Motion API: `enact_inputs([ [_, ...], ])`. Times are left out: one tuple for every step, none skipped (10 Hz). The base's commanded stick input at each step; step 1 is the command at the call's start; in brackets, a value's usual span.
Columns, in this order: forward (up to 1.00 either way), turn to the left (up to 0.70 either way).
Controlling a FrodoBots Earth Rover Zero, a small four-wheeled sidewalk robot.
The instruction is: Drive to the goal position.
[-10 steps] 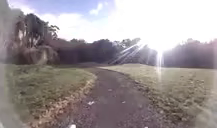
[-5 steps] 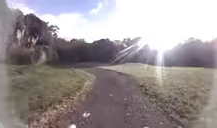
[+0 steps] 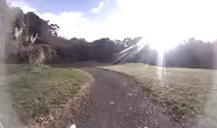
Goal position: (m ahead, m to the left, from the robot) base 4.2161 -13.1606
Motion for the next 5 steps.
enact_inputs([
  [0.70,0.00],
  [0.70,0.00],
  [0.70,0.00],
  [0.70,0.00],
  [0.70,0.00],
])
